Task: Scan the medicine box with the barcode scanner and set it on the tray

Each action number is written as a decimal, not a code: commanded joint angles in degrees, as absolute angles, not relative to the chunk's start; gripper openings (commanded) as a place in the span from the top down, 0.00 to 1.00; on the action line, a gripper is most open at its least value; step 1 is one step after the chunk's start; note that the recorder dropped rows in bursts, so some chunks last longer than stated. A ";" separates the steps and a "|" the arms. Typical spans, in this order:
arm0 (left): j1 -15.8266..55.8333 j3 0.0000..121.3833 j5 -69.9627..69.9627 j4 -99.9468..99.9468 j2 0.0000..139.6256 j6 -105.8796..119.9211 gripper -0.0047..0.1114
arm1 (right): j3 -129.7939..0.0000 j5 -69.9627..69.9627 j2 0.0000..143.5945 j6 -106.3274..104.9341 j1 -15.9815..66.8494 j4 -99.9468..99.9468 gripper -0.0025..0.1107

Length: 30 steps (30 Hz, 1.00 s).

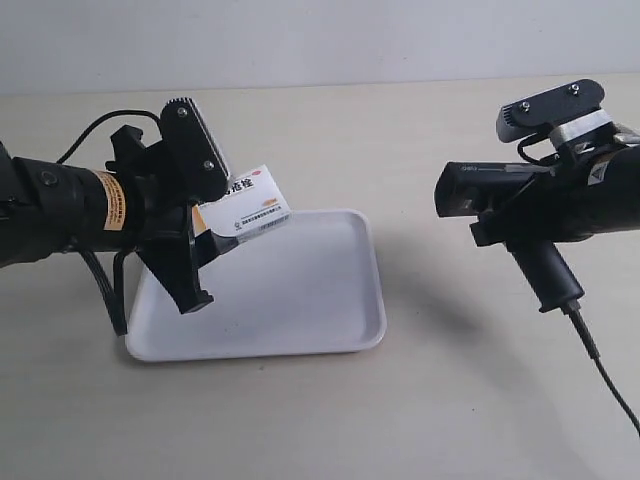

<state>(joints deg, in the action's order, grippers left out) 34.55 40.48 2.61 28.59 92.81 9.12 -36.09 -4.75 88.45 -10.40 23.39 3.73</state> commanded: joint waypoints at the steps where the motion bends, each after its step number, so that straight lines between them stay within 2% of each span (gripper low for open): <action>1: 34.91 39.92 1.32 29.41 92.54 8.69 0.96 | -35.32 -2.61 86.78 -14.12 26.35 2.70 0.98; 13: 34.91 39.68 5.42 29.40 93.99 5.20 0.96 | -35.32 7.96 96.53 -11.95 25.91 4.41 0.98; 24: 34.91 40.19 9.14 29.30 104.47 2.51 0.94 | -35.32 12.25 103.87 -12.82 25.83 13.55 0.98; 26: 34.91 40.19 9.14 29.30 104.47 2.28 0.82 | -35.32 12.49 104.13 -12.82 25.98 14.82 0.94; 28: 34.91 40.19 8.88 29.30 104.74 1.53 0.55 | -35.32 12.49 104.13 -12.82 25.98 14.82 0.82; 29: 34.91 40.19 8.49 29.30 104.74 1.07 0.38 | -35.32 12.49 104.13 -12.82 25.98 14.82 0.72; 30: 34.91 40.19 7.85 29.30 104.74 1.20 0.25 | -35.32 12.49 104.13 -12.82 25.98 14.82 0.65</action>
